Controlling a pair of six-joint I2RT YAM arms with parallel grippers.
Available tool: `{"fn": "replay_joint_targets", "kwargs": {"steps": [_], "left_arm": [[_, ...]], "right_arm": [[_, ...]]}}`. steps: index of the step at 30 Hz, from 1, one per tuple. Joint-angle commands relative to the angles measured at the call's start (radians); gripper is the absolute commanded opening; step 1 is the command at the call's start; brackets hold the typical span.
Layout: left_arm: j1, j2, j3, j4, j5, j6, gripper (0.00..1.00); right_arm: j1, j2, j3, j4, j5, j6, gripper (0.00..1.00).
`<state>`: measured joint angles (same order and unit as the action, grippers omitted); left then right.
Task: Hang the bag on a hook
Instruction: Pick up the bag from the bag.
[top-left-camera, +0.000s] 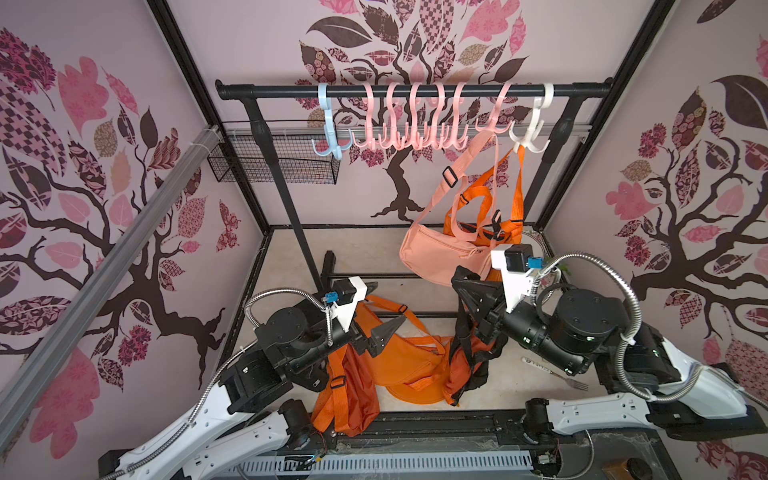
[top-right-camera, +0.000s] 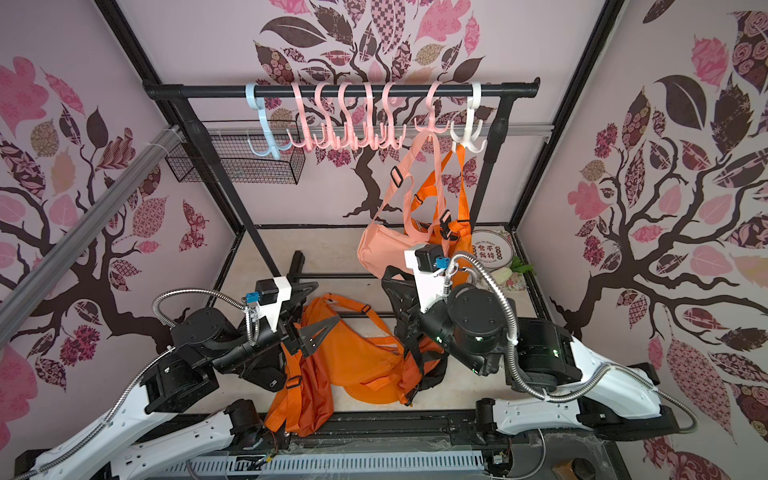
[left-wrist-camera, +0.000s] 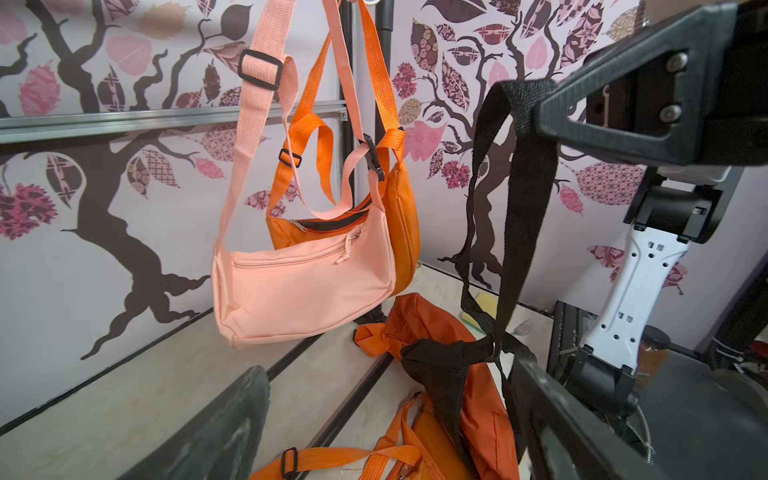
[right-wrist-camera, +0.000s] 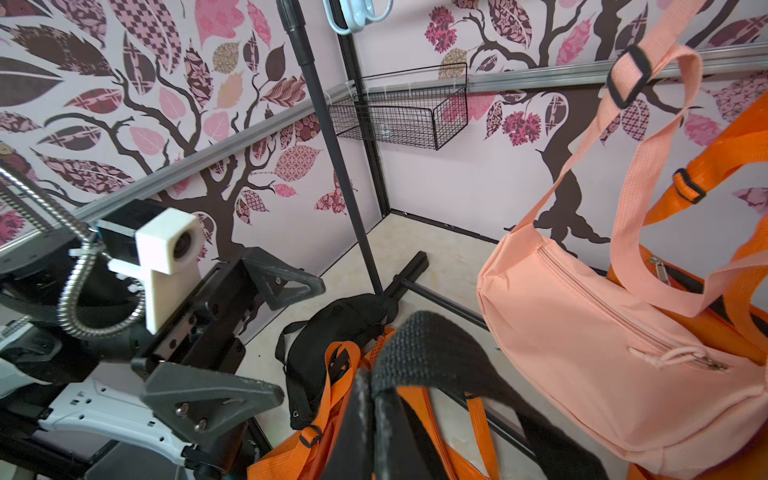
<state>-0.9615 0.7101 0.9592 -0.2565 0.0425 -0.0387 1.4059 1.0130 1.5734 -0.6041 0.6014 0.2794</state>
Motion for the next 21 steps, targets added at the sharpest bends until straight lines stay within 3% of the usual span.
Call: {"fn": "replay_joint_targets", "kwargs": {"steps": [1,13,21], "left_arm": [[-0.003,0.028,0.035,0.028,0.076,-0.038,0.94],[-0.005,0.116,0.11,0.118,0.158,-0.084,0.94],[-0.006,0.137,0.145,0.135,0.171,-0.098,0.91]], "right_arm": [[0.0,0.032,0.09,-0.023,-0.073,-0.01,0.0],[0.0,0.168,0.365,-0.101,-0.135,-0.086,0.0],[0.0,0.215,0.35,-0.077,-0.12,-0.119,0.0]]}}
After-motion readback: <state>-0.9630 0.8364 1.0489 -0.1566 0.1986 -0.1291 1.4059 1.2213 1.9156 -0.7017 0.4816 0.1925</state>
